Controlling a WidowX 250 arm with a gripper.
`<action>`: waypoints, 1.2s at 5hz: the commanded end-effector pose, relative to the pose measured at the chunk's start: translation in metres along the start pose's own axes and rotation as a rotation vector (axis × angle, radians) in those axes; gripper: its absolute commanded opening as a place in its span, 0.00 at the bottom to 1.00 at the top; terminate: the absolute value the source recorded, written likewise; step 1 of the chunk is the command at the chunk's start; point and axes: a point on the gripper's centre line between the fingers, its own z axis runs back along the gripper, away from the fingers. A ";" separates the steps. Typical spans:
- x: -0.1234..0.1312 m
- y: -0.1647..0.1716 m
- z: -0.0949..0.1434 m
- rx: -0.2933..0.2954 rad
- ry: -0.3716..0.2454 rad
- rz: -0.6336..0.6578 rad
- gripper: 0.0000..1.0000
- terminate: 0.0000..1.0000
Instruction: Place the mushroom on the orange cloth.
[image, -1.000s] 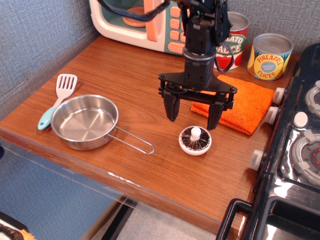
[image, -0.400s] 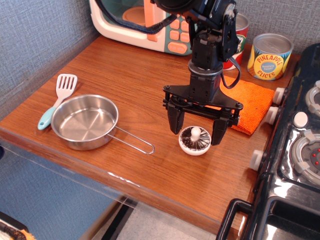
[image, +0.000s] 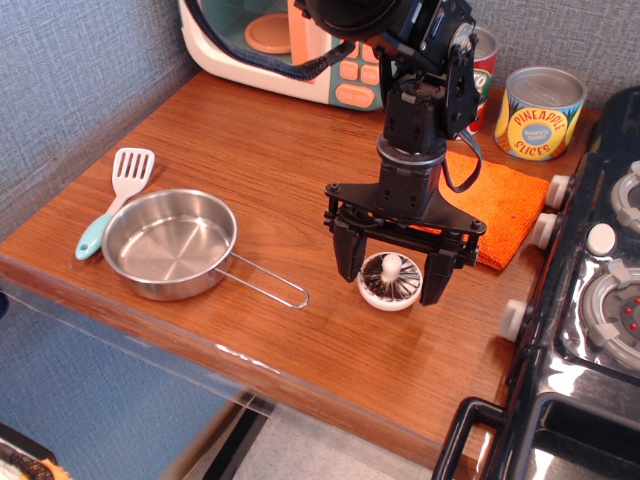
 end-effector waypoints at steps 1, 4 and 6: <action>0.013 -0.001 -0.001 0.008 -0.004 0.006 1.00 0.00; 0.019 -0.003 -0.010 0.003 0.014 0.025 0.00 0.00; 0.034 -0.010 0.028 -0.051 -0.073 -0.002 0.00 0.00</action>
